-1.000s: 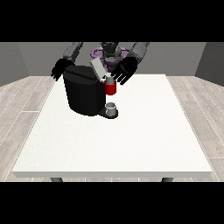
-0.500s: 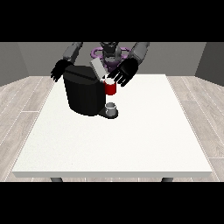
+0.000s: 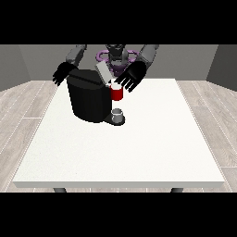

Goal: Insert the coffee pod into the coffee machine and close the lid

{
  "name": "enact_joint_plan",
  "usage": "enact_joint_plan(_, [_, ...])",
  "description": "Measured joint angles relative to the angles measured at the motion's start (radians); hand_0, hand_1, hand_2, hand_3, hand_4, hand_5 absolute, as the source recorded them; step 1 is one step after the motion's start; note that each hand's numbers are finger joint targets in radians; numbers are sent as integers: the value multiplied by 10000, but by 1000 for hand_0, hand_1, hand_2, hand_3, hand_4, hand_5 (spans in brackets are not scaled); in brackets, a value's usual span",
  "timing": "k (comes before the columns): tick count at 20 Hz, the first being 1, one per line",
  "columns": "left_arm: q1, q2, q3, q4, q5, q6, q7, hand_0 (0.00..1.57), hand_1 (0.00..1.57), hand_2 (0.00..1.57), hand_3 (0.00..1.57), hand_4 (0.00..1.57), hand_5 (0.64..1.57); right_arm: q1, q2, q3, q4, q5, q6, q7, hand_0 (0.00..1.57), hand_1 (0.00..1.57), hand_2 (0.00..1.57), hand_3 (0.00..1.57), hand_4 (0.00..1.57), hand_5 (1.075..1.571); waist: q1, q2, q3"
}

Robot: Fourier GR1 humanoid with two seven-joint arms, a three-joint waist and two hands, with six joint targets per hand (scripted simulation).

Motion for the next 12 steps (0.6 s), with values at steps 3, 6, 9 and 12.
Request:
enact_joint_plan(3, [63,-64,-41,-10,-59,11,-46,567,567,810,640,235,1571,14,25,22,-21,-24,26,-21,0,0,0,0,459,1571,32,-42,7])
enact_joint_plan(6, [155,-7,-287,-33,-298,-76,-312,0,0,0,0,0,1571,8,105,110,-48,95,-102,-33,0,0,0,0,447,1571,91,-17,9])
enact_joint_plan(9, [58,149,-401,46,-432,-382,-375,0,0,0,0,0,1571,-51,64,42,15,89,-138,10,0,0,0,0,419,1571,112,31,5])
enact_joint_plan(12, [160,186,-444,47,-551,-374,-395,0,0,0,0,0,1571,36,-58,-44,21,-15,4,43,0,0,0,0,353,1571,89,-50,11])
